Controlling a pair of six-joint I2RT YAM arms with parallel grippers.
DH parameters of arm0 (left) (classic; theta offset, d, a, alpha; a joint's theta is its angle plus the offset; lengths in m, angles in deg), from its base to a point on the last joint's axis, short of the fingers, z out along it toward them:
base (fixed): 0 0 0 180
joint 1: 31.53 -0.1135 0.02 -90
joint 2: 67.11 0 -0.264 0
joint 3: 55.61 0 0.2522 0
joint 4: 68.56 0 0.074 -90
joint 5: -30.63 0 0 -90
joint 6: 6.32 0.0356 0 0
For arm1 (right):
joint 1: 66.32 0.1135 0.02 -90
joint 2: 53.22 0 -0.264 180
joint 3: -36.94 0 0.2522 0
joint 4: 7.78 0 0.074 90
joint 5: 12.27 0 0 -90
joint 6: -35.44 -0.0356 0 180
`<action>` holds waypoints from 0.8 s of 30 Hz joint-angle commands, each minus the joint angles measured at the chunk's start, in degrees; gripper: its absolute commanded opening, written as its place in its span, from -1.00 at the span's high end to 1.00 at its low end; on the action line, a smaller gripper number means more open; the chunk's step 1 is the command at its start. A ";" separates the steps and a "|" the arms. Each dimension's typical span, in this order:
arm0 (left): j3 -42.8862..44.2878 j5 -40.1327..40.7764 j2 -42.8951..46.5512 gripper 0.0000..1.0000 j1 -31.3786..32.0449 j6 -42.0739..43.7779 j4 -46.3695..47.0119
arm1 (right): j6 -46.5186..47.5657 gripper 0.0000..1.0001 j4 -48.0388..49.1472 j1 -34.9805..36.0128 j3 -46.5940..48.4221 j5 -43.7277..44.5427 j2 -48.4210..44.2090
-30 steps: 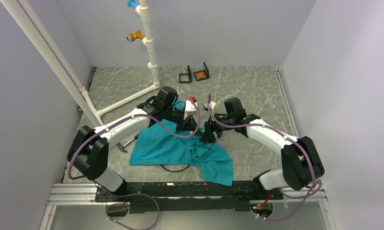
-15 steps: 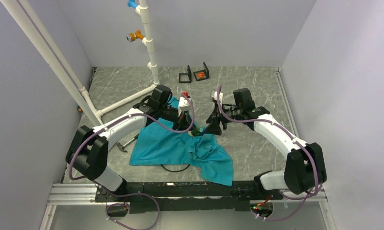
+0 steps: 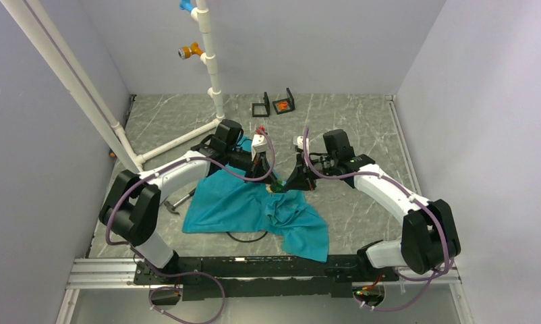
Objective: Remove the brooch from the garment
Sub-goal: Remove the brooch from the clothes.
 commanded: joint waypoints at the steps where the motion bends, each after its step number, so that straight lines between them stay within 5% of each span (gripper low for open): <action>1: 1.97 -3.99 -0.62 1.00 -0.92 -2.93 3.57 | 1.42 0.89 3.21 0.05 -0.59 -2.25 0.21; 9: -4.91 13.32 6.95 0.06 -2.27 -4.08 5.96 | -13.59 1.00 9.71 -0.56 -3.85 -0.48 2.15; 14: -6.93 19.44 10.68 -0.06 -2.63 -1.89 -3.87 | -22.66 1.00 13.23 -3.92 -5.74 0.21 4.15; 17: -8.54 17.93 12.24 -0.36 -1.81 0.19 -8.51 | -26.76 1.00 13.56 -6.72 -5.57 -1.57 6.92; 24: -8.12 28.75 10.00 -0.30 7.06 -2.11 -9.41 | -28.66 1.00 15.16 -8.04 -6.23 -4.62 8.74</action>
